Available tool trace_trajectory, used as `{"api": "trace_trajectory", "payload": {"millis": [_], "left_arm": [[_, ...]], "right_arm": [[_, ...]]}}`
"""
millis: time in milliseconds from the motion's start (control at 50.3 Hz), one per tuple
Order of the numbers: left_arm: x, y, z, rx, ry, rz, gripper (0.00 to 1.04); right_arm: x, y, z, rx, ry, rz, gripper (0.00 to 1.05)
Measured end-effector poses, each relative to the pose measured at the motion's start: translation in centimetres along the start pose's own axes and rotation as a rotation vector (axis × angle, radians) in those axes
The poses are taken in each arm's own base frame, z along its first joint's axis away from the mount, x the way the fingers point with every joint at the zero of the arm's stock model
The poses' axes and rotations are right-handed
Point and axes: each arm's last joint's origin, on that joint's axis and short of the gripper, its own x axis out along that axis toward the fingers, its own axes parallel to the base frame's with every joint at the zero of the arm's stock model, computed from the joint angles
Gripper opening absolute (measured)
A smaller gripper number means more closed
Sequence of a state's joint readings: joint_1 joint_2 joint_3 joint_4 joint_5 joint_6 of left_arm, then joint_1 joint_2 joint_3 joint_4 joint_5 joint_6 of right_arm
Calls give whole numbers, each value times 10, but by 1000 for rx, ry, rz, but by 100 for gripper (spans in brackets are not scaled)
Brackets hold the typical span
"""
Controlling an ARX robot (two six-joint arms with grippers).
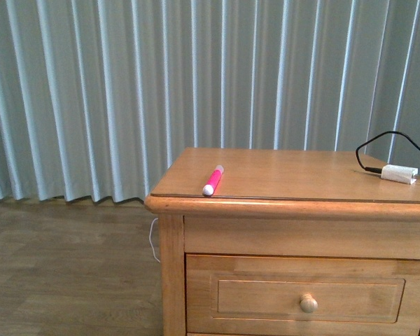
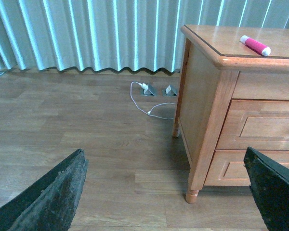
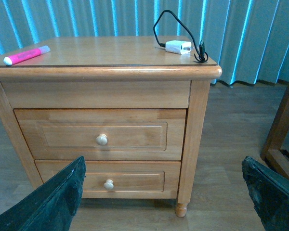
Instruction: Place pink marker in drawer with both arms
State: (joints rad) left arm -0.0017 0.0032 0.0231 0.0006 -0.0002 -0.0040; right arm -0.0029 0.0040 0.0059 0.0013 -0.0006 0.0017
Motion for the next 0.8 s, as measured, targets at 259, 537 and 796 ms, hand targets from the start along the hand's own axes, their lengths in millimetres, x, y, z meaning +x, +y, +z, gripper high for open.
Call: {"api": "trace_trajectory", "payload": {"millis": [259,537,796], "left_arm": [[0,0,0,0,0,0,98],[0,0,0,0,0,0,98],[0,0,0,0,0,0,98]], "right_arm": [[0,0,0,0,0,0,96],[0,0,0,0,0,0,96],[0,0,0,0,0,0,96]]}}
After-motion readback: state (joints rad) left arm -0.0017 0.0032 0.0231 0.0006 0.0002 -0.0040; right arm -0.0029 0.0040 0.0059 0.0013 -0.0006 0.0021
